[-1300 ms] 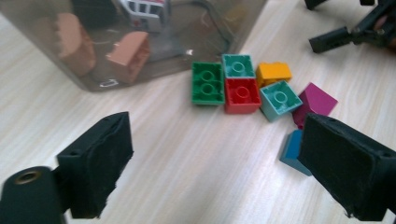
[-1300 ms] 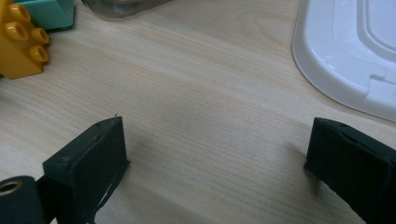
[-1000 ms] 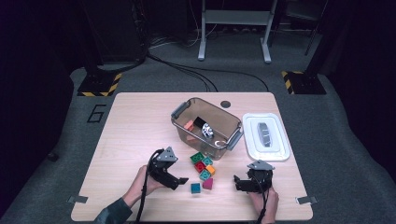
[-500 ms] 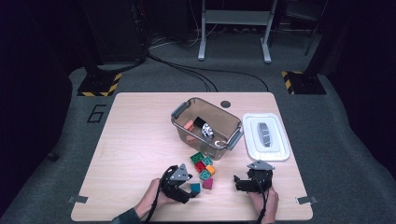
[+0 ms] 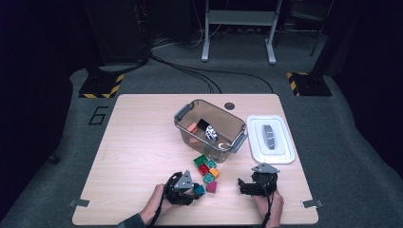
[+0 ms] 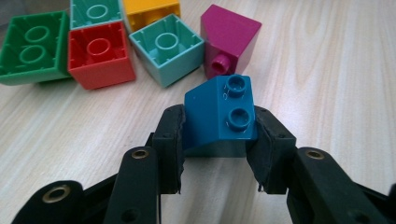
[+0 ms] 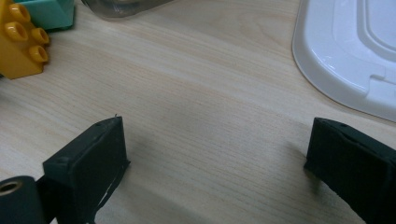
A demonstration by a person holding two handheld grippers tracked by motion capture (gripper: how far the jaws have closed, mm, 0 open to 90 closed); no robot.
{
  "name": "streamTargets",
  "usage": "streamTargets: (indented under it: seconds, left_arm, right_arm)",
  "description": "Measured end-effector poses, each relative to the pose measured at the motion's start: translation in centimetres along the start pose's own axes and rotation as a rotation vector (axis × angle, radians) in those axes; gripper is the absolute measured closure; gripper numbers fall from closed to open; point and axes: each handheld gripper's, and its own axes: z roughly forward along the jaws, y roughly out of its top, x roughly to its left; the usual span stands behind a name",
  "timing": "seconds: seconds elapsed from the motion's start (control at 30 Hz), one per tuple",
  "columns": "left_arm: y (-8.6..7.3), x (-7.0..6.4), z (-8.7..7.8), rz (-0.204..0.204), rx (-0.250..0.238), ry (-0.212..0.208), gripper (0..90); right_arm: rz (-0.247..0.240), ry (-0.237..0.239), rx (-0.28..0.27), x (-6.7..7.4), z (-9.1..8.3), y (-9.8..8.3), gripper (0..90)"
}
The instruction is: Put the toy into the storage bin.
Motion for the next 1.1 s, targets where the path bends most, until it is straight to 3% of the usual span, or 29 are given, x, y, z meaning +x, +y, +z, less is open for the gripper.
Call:
streamTargets:
  seconds: [0.23,0.6,0.8,1.1]
  left_arm:
    - [-0.4,0.9,-0.9,-0.035,-0.022,0.019,59.2]
    - [-0.4,3.4,-3.3,-0.1,-0.041,0.067,59.2]
    - [0.2,4.8,-4.9,-0.106,-0.052,0.107,59.2]
    - [1.2,6.8,-6.9,-0.149,-0.076,0.135,59.1]
  right_arm:
    - [-0.001,-0.001,-0.001,0.0,0.0,0.0,3.9]
    - [0.004,-0.004,-0.002,0.0,0.0,0.0,3.9]
    - [0.001,-0.001,-0.001,0.0,0.0,0.0,3.9]
    - [0.002,-0.004,-0.001,0.0,0.0,0.0,3.9]
